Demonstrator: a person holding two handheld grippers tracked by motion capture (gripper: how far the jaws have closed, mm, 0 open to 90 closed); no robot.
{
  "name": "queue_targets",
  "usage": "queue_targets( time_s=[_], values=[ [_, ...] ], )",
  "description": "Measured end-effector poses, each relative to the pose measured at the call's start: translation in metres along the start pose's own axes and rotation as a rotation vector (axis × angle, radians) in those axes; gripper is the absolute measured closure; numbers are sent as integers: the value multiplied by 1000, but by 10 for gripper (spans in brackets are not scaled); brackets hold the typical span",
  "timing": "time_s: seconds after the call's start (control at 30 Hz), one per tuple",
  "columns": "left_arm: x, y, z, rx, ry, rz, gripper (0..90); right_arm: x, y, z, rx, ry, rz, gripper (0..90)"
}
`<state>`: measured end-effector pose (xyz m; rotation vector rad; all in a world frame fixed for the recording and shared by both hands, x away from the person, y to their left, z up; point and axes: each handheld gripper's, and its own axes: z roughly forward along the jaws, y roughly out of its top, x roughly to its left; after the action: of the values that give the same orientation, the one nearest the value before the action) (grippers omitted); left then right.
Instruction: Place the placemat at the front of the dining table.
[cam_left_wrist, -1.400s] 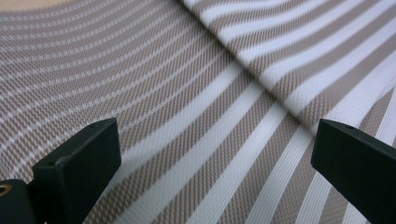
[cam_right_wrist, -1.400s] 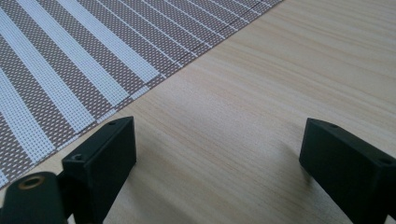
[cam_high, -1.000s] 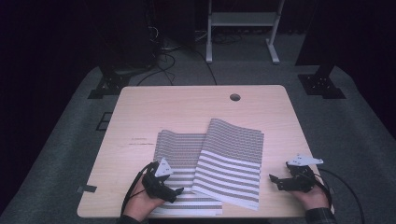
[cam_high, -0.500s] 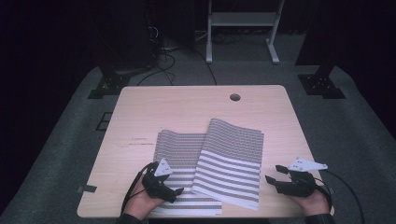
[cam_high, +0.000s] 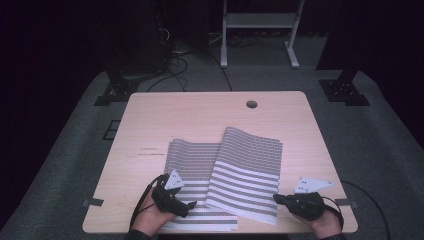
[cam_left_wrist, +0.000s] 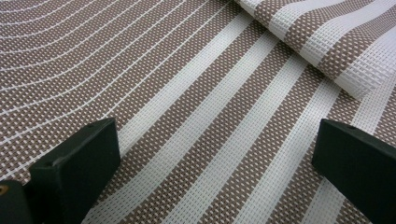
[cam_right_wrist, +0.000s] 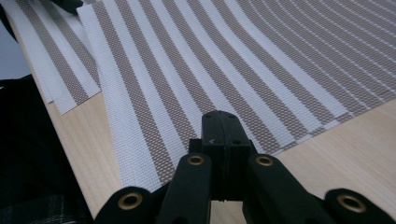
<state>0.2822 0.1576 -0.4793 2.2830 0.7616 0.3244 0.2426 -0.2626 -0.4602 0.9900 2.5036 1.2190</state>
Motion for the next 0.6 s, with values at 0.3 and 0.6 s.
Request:
queue_targets(
  time_s=[0.3,0.6],
  values=[
    [0,0,0,0,0,0,0,10,-1,15,54,59,-31,898],
    [0,0,0,1,0,-1,0,10,-2,22,105,70,-62,899]
  ],
)
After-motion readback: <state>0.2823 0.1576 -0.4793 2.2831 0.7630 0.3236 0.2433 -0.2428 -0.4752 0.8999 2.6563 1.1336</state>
